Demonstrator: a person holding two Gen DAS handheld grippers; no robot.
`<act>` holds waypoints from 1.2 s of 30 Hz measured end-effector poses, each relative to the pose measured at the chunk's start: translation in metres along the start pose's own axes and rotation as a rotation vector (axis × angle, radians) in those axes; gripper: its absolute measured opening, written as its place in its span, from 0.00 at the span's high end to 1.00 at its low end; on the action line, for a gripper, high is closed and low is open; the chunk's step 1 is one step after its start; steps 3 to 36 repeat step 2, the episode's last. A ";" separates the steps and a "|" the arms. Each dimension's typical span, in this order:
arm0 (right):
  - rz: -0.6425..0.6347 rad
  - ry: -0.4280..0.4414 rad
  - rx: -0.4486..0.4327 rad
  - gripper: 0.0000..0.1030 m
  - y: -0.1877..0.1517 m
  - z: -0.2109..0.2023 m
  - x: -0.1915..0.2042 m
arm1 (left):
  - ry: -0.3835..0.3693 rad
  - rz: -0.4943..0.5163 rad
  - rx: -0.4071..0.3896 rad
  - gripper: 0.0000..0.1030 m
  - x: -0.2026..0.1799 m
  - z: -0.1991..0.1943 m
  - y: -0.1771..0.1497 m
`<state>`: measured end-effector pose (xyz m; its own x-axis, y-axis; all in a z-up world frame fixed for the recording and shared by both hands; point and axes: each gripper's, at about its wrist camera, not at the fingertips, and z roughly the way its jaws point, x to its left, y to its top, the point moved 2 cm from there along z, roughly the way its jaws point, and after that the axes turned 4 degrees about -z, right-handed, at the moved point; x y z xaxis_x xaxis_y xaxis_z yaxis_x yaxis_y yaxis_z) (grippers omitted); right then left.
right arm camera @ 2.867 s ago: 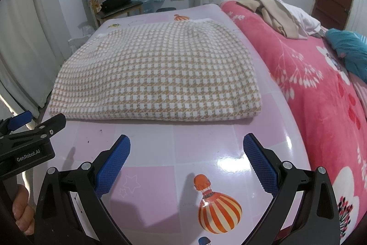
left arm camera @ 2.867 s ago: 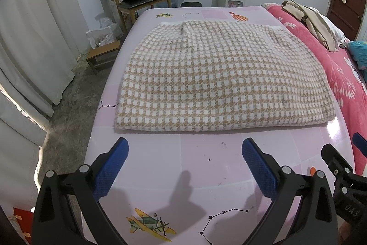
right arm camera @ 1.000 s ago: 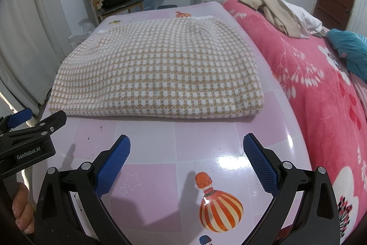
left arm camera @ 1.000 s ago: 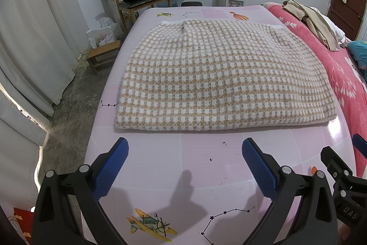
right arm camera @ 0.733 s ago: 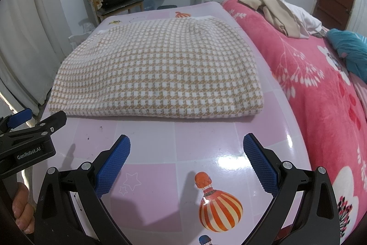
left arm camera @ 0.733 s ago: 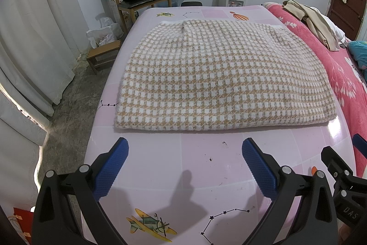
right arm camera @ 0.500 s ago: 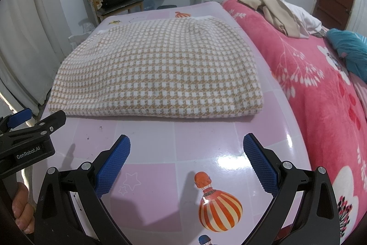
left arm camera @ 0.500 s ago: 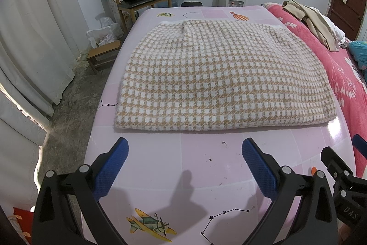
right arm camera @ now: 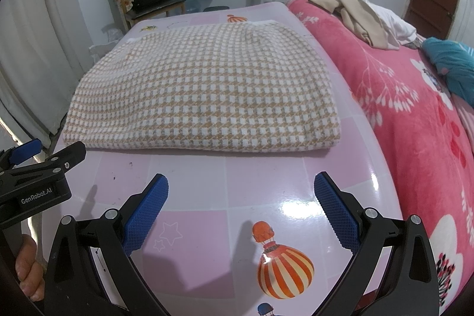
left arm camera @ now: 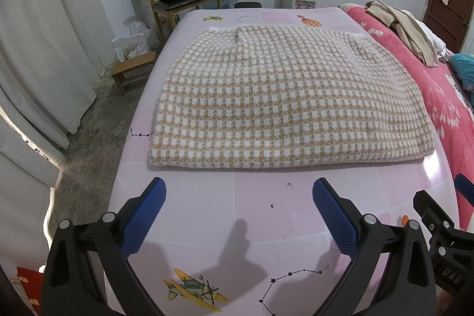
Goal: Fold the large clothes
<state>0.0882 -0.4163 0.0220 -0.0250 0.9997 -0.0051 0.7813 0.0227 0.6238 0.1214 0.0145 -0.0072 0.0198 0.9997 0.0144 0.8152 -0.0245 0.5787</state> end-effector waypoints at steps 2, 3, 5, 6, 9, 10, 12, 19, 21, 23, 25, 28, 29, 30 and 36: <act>0.000 0.001 0.000 0.08 0.000 0.000 0.000 | 0.000 0.000 0.000 0.05 0.000 0.000 0.000; 0.000 0.001 0.000 0.08 0.000 0.000 0.000 | 0.000 0.000 0.000 0.05 0.000 0.000 0.000; 0.000 0.001 0.000 0.08 0.000 0.000 0.000 | 0.000 0.000 0.000 0.05 0.000 0.000 0.000; 0.000 0.001 0.000 0.08 0.000 0.000 0.000 | 0.000 0.000 0.000 0.05 0.000 0.000 0.000; 0.000 0.001 0.000 0.08 0.000 0.000 0.000 | 0.000 0.000 0.000 0.05 0.000 0.000 0.000; 0.000 0.001 0.000 0.08 0.000 0.000 0.000 | 0.000 0.000 0.000 0.05 0.000 0.000 0.000; 0.000 0.001 0.000 0.08 0.000 0.000 0.000 | 0.000 0.000 0.000 0.05 0.000 0.000 0.000; 0.000 0.001 0.000 0.08 0.000 0.000 0.000 | 0.000 0.000 0.000 0.05 0.000 0.000 0.000; 0.000 0.001 0.000 0.08 0.000 0.000 0.000 | 0.000 0.000 0.000 0.05 0.000 0.000 0.000; 0.000 0.001 0.000 0.08 0.000 0.000 0.000 | 0.000 0.000 0.000 0.05 0.000 0.000 0.000; 0.000 0.001 0.000 0.08 0.000 0.000 0.000 | 0.000 0.000 0.000 0.05 0.000 0.000 0.000; 0.000 0.001 0.000 0.08 0.000 0.000 0.000 | 0.000 0.000 0.000 0.05 0.000 0.000 0.000; 0.000 0.001 0.000 0.08 0.000 0.000 0.000 | 0.000 0.000 0.000 0.05 0.000 0.000 0.000; 0.000 0.001 0.000 0.08 0.000 0.000 0.000 | 0.000 0.000 0.000 0.05 0.000 0.000 0.000; 0.000 0.001 0.000 0.08 0.000 0.000 0.000 | 0.000 0.000 0.000 0.05 0.000 0.000 0.000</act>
